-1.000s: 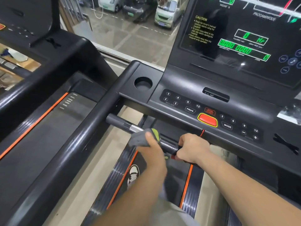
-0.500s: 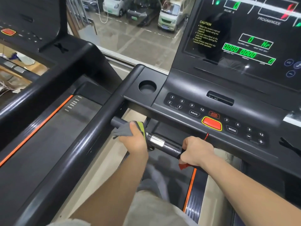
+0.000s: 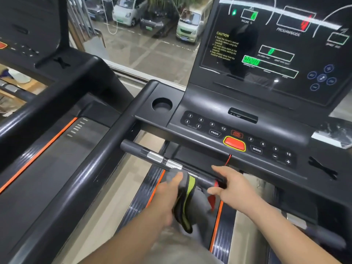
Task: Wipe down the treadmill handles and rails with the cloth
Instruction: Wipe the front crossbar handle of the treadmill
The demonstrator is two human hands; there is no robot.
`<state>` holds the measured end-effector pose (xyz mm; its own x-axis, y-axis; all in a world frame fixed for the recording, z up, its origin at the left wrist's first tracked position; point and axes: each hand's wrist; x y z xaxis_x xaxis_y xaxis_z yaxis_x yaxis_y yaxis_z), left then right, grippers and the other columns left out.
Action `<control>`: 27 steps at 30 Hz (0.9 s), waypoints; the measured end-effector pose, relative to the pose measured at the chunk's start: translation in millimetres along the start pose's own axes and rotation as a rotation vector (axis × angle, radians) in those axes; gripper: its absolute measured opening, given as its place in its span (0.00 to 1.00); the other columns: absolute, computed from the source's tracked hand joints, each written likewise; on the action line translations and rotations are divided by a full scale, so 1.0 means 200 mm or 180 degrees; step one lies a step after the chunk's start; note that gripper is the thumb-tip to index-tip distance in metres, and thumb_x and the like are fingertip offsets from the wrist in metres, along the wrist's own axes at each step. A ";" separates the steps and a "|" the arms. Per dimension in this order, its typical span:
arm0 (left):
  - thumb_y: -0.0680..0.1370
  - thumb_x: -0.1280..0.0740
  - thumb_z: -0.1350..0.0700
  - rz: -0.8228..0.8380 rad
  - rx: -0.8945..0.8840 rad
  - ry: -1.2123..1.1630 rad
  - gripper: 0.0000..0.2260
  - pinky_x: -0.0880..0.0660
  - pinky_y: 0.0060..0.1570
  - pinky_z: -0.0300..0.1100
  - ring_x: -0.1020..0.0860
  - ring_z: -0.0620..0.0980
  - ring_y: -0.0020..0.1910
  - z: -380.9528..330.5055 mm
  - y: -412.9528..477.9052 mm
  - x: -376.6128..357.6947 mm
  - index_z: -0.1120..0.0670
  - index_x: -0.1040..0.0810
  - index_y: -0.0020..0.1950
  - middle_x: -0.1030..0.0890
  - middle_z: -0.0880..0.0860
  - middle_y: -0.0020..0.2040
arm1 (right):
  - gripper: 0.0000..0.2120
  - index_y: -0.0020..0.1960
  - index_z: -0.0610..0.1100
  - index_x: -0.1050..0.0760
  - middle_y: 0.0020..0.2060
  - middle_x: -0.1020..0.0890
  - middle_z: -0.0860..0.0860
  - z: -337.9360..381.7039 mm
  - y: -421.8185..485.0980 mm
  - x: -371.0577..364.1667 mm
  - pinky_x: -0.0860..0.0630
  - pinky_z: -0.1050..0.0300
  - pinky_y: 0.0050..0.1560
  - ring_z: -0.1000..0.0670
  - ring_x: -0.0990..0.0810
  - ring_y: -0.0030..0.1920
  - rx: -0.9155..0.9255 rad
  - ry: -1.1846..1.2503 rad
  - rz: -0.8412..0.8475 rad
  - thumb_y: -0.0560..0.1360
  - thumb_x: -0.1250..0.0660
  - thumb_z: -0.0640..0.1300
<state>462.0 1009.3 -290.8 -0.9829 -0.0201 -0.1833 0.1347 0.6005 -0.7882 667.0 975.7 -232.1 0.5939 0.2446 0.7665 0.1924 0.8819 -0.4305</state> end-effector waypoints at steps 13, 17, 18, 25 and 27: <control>0.80 0.35 0.40 -0.0034 -0.4133 0.5078 0.22 0.30 0.65 0.59 0.23 0.60 0.55 0.02 0.07 -0.22 0.56 0.20 0.63 0.20 0.55 0.55 | 0.23 0.64 0.56 0.22 0.57 0.21 0.55 -0.23 -0.08 0.02 0.22 0.53 0.56 0.49 0.22 0.61 -0.0381 -0.1002 -0.0323 0.71 0.27 0.58; 0.83 0.49 0.35 -0.0071 -0.3115 0.5874 0.24 0.26 0.53 0.52 0.19 0.60 0.54 -0.20 0.16 -0.38 0.51 0.23 0.58 0.17 0.55 0.53 | 0.17 0.54 0.55 0.21 0.47 0.23 0.56 -0.25 -0.06 0.03 0.26 0.56 0.46 0.48 0.21 0.55 -0.0416 -0.1050 -0.0296 0.69 0.28 0.59; 0.83 0.51 0.35 0.0086 -0.2732 0.5856 0.26 0.27 0.55 0.52 0.20 0.60 0.58 -0.26 0.19 -0.42 0.51 0.23 0.60 0.17 0.56 0.57 | 0.16 0.53 0.55 0.21 0.45 0.25 0.56 -0.25 -0.06 0.03 0.28 0.56 0.44 0.48 0.21 0.54 -0.0416 -0.1051 -0.0306 0.69 0.28 0.59; 0.83 0.43 0.40 -0.0219 -0.3456 0.5026 0.18 0.28 0.51 0.52 0.20 0.60 0.51 -0.07 0.12 -0.35 0.53 0.22 0.54 0.18 0.54 0.49 | 0.17 0.55 0.55 0.20 0.47 0.24 0.58 -0.28 -0.07 0.01 0.26 0.57 0.47 0.51 0.22 0.56 -0.0391 -0.0848 -0.0412 0.68 0.26 0.58; 0.78 0.36 0.47 -0.0134 -0.4094 0.4780 0.19 0.30 0.66 0.61 0.24 0.61 0.63 0.12 0.05 -0.20 0.57 0.23 0.64 0.21 0.57 0.62 | 0.18 0.57 0.55 0.20 0.51 0.22 0.58 -0.28 -0.07 0.01 0.24 0.56 0.51 0.51 0.23 0.58 -0.0390 -0.0777 -0.0389 0.68 0.26 0.58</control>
<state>506.6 996.1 -305.3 -0.3723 0.1125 0.9213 0.6353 0.7545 0.1646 709.5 940.9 -251.8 0.3580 0.2424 0.9017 0.3526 0.8591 -0.3710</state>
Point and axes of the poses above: each hand's wrist, its own y-axis towards the middle knuckle, its own x-axis out of the back of the hand, z = x × y
